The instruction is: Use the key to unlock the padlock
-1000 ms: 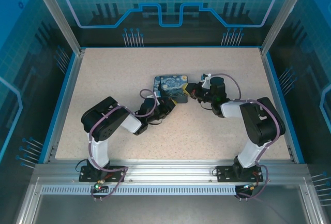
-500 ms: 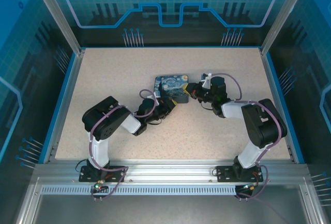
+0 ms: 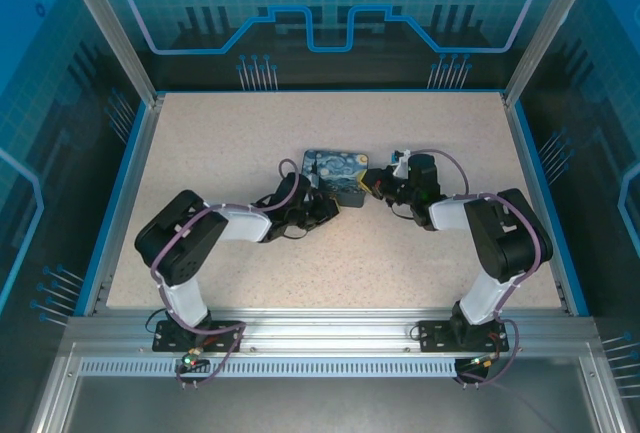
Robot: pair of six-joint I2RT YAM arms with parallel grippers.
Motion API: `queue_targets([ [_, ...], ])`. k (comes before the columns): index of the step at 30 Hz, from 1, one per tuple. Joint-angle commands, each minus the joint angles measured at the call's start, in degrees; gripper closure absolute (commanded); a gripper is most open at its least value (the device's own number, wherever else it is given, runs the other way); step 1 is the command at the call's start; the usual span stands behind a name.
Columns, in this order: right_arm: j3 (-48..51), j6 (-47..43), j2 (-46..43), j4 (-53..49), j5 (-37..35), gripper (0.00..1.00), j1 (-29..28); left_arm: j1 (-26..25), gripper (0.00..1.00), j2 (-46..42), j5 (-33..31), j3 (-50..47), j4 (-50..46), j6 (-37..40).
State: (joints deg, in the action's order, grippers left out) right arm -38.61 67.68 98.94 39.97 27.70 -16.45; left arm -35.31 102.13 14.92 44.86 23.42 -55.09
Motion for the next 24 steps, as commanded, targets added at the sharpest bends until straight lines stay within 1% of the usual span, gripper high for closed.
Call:
queue_targets([
  [1,0.53,-0.58,2.57,-3.27,0.05,1.00,-0.29,-1.34,1.00,-1.95,8.27,1.94,-10.44,5.52],
  [4,0.55,-0.27,2.09,-2.96,0.63,1.00,-0.19,-1.28,1.00,-1.19,8.50,2.01,-9.35,4.84],
  [9,0.90,-0.55,-1.23,-4.21,1.28,1.00,0.51,-1.33,1.00,-1.04,8.33,2.24,-8.44,3.80],
  [18,2.60,-2.16,-11.79,-9.67,1.74,1.00,3.57,-1.29,1.00,-1.16,7.10,1.95,-6.39,0.85],
  [24,7.57,-0.78,-18.55,-9.91,2.19,1.00,4.03,-1.27,1.00,-0.87,6.40,0.95,-2.32,-3.41],
])
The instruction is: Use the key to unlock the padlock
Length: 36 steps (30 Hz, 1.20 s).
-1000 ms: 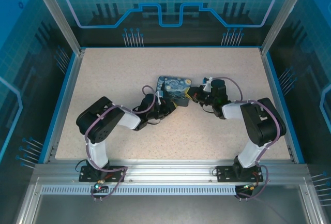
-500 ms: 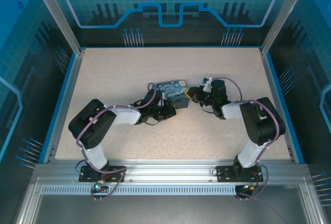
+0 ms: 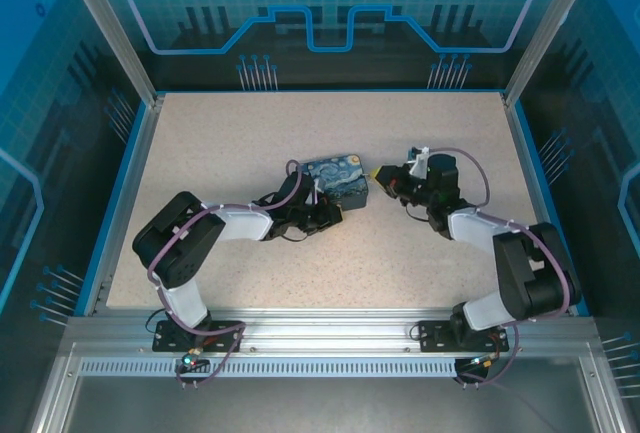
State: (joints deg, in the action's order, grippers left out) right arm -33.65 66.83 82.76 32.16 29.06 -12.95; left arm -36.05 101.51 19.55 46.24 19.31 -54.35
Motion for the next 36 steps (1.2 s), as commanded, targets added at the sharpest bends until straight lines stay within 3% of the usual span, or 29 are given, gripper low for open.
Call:
queue_targets([
  [1,3.98,0.69,-3.60,-1.94,0.59,1.00,0.50,-0.55,1.00,-0.30,1.57,-0.78,2.99,-5.21],
  [9,14.10,7.54,-12.29,-0.66,-3.17,1.00,-1.44,-0.49,1.00,-0.45,0.19,-3.05,11.09,-12.62],
  [16,17.00,14.22,-18.62,-5.56,-12.18,1.00,-7.16,-0.55,1.00,-0.75,-3.13,-4.88,15.84,-17.56],
  [25,17.34,22.39,-17.15,-7.31,-24.73,1.00,-15.20,-0.84,1.00,-0.72,-7.19,-5.46,19.24,-21.96],
  [36,18.36,30.39,-12.57,-0.85,-37.06,1.00,-20.50,-4.13,1.00,-0.14,-15.70,-4.53,22.56,-26.42],
])
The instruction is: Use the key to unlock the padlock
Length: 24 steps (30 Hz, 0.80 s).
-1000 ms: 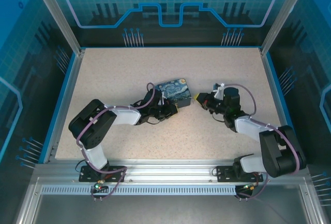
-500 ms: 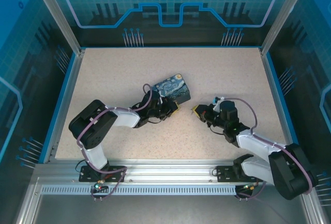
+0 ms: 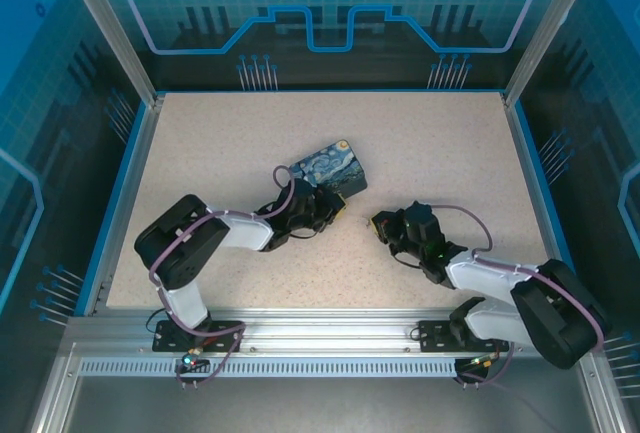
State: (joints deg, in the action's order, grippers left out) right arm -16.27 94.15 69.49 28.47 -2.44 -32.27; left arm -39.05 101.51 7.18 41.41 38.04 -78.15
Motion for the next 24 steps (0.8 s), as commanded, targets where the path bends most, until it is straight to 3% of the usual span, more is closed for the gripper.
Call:
queue_targets([
  [1,0.98,3.47,0.89,3.20,-6.05,1.00,-1.34,-1.41,1.00,0.20,-4.02,0.34,4.56,-3.23],
  [9,0.63,5.07,3.63,7.04,-7.44,1.00,-2.07,-2.52,1.00,3.20,-7.03,-0.63,13.54,-8.07],
  [24,-2.34,6.64,10.12,12.75,-8.83,1.00,-3.67,-3.18,1.00,3.58,-8.78,-0.56,15.81,-10.30],
])
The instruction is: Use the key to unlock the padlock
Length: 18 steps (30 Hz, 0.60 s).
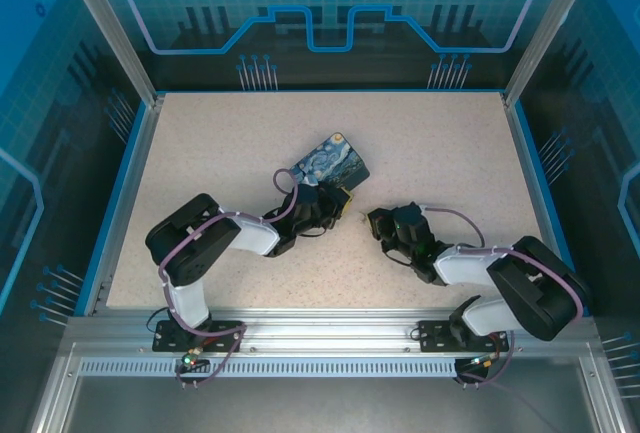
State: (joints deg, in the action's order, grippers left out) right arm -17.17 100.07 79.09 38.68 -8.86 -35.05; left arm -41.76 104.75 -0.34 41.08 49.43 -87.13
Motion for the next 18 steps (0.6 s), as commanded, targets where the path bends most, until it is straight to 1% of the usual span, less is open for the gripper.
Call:
queue_targets([
  [1,-1.63,0.83,0.60,2.54,-2.69,1.00,-0.98,-0.43,1.00,0.37,-1.45,-0.34,4.54,-1.45],
  [18,-5.57,1.18,1.99,1.58,-4.50,1.00,-2.12,-0.57,1.00,1.29,-2.07,-0.19,6.42,-2.47],
])
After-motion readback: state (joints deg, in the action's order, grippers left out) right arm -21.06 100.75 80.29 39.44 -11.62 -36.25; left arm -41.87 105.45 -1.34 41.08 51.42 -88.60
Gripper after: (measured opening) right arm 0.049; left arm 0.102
